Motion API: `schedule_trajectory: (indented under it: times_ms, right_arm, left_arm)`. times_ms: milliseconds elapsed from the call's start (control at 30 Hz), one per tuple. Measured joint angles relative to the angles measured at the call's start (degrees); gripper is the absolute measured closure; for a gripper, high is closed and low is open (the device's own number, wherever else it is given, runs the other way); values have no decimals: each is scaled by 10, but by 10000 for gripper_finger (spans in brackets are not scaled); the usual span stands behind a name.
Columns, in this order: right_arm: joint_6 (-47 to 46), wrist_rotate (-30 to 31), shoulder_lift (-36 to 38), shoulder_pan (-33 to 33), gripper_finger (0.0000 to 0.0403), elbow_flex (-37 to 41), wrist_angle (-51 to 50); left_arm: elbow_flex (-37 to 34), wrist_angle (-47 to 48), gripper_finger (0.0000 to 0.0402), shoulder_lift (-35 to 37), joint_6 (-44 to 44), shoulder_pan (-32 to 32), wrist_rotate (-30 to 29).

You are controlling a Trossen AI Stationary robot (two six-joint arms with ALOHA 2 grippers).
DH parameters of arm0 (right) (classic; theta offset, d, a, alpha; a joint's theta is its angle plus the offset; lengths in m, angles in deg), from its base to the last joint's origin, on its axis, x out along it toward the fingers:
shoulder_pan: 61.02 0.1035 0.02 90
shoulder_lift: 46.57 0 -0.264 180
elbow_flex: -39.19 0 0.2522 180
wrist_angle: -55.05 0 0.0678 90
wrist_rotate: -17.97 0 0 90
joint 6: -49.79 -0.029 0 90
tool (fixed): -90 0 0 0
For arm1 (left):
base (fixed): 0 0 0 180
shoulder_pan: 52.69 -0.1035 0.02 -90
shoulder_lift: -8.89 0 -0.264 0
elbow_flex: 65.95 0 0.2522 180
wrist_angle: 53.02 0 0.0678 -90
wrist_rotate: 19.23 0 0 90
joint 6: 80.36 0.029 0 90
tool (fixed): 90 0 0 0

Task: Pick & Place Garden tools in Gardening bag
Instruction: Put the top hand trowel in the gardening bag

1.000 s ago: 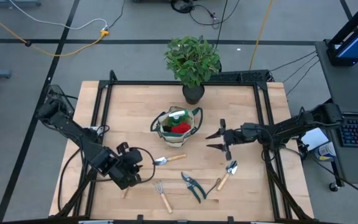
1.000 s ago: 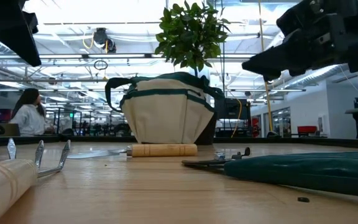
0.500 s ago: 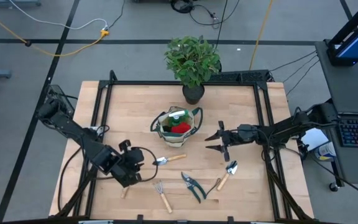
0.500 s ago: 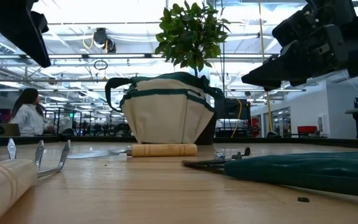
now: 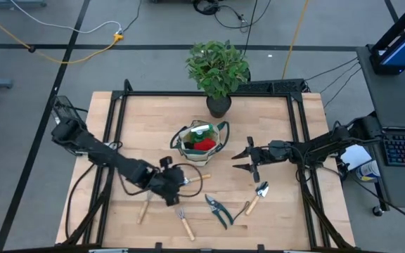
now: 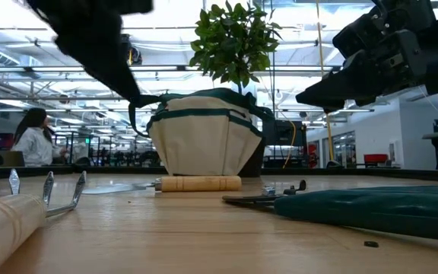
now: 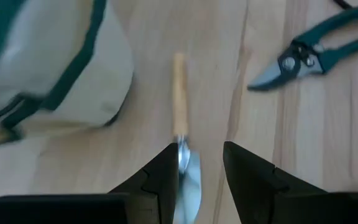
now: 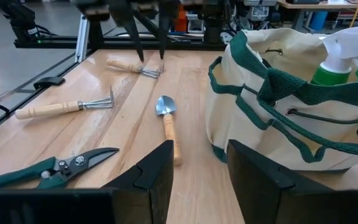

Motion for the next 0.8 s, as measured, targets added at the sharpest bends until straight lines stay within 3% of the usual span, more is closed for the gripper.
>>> schedule_trajectory:
  times_ms: [400,800]
  right_arm:
    - [0,0,0,0,259,0,-9]
    - [-5,-2,0,0,259,0,-13]
  left_arm:
    - [0,-88,268,-85,64,-85,132]
    - [1,-125,268,-139,81,-114,172]
